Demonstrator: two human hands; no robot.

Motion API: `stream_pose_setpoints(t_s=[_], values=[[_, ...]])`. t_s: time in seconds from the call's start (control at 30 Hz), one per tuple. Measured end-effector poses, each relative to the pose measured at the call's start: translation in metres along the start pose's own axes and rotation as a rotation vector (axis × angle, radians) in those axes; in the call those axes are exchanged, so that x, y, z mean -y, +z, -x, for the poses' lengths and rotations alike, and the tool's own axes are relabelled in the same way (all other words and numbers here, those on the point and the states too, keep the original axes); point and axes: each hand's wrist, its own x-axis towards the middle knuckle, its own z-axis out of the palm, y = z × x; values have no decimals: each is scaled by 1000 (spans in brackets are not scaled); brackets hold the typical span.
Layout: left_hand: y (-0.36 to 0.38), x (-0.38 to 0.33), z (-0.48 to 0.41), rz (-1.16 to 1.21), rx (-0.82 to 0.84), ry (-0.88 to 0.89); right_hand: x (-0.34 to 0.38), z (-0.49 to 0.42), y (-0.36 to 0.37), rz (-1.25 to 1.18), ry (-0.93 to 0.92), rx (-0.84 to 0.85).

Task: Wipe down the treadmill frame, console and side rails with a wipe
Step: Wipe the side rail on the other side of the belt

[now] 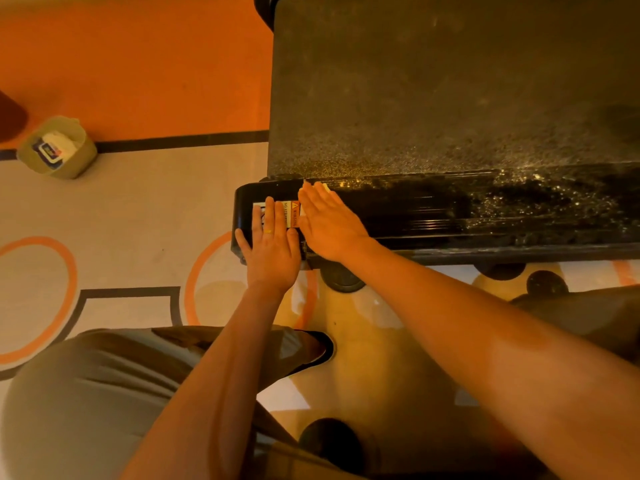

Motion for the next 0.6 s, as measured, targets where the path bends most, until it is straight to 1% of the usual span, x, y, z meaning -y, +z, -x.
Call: stream_pose_setpoints(t_s=[0.1,0.27,0.37,0.5,0.6], values=[[0,-1,1,11,-10,-2,-27,14,-6,-22,19,-25],[0,-2,1,5,-15,-7,-93,52,-10,17,136,-55],[0,-2,2,2,-21,-1,-82,48,-10,-54,181,-75],[-1,-1,1,6,-1,2,-56,29,-5,-77,102,-70],[-1,-1,1,7,11,2,-78,40,-7,-86,110,-57]])
